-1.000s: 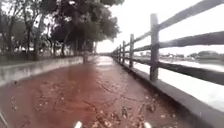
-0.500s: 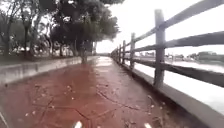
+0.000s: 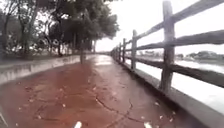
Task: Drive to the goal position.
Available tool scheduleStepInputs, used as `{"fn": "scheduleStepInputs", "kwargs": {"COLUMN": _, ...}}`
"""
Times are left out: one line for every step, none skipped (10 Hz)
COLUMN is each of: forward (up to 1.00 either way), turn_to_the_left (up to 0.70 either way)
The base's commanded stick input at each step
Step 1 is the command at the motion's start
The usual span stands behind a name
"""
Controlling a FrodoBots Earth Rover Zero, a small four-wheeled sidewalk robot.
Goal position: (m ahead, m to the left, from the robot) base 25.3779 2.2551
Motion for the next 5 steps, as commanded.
{"fn": "scheduleStepInputs", "kwargs": {"forward": 0.5, "turn_to_the_left": 0.5}}
{"fn": "scheduleStepInputs", "kwargs": {"forward": 0.5, "turn_to_the_left": 0.5}}
{"fn": "scheduleStepInputs", "kwargs": {"forward": 0.5, "turn_to_the_left": 0.13}}
{"fn": "scheduleStepInputs", "kwargs": {"forward": 0.5, "turn_to_the_left": 0.0}}
{"fn": "scheduleStepInputs", "kwargs": {"forward": 0.5, "turn_to_the_left": 0.0}}
